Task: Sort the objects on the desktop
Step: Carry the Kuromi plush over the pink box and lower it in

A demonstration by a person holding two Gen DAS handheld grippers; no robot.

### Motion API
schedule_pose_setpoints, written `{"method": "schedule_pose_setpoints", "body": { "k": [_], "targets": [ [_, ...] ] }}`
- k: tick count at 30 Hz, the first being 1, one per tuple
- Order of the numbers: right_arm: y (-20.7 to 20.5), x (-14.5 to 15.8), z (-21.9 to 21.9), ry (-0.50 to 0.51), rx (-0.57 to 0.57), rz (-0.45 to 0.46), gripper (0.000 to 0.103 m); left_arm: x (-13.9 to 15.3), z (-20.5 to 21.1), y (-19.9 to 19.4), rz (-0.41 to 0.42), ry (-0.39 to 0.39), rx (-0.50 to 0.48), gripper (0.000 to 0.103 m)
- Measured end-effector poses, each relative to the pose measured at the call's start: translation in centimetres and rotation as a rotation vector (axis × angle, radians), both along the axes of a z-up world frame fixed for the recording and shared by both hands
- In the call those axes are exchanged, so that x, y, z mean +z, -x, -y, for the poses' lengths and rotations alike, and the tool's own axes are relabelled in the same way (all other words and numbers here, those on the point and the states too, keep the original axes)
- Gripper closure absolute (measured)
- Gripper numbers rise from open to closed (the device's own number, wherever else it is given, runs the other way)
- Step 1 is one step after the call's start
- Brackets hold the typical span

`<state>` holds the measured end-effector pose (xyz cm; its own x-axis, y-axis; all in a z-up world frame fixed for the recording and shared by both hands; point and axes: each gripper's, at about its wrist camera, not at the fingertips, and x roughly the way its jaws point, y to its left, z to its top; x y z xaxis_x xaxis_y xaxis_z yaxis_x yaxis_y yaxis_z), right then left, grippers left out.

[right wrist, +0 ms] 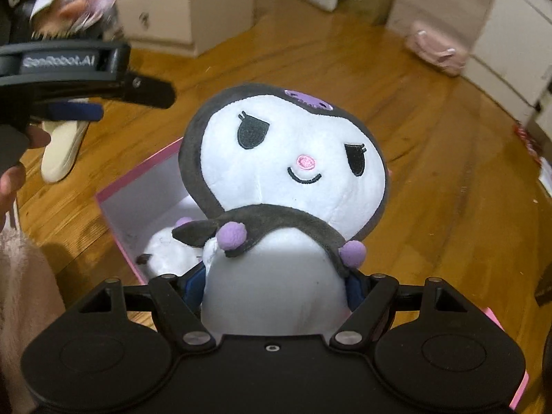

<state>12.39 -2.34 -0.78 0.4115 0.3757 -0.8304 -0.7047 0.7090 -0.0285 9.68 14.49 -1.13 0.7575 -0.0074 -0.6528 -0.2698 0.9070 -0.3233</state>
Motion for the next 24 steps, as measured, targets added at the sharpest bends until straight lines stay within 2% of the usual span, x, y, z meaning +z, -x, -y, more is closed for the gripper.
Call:
{"method": "schedule_pose_setpoints", "body": {
  "k": [4, 10, 12, 16, 21, 24],
  "targets": [
    [-1.7, -0.6, -2.7, 0.029, 0.028, -0.072, 0.021, -1.0, -0.3, -1.0, -0.018, 0.007, -0.007, 0.0],
    [-5.4, -2.1, -2.5, -0.07, -0.081, -0.161, 0.015, -3.6, -0.4, -3.0, -0.062, 0.018, -0.013, 0.0],
    [-6.6, -2.5, -2.4, -0.104, -0.119, -0.191, 0.015, -4.5, -0.1, -3.8, -0.08, 0.045, -0.033, 0.0],
    [-6.9, -3.0, -2.0, -0.153, -0.121, -0.18, 0.014, -5.6, 0.9, -4.8, -0.089, 0.089, -0.083, 0.0],
    [-5.2, -3.4, -2.5, -0.132, -0.059, -0.098, 0.014, -6.8, 2.5, -5.8, -0.131, 0.01, -0.086, 0.0],
    [-5.1, -3.3, -2.4, -0.135, -0.058, -0.076, 0.014, -7.2, 2.4, -5.9, -0.135, 0.046, -0.088, 0.0]
  ]
}}
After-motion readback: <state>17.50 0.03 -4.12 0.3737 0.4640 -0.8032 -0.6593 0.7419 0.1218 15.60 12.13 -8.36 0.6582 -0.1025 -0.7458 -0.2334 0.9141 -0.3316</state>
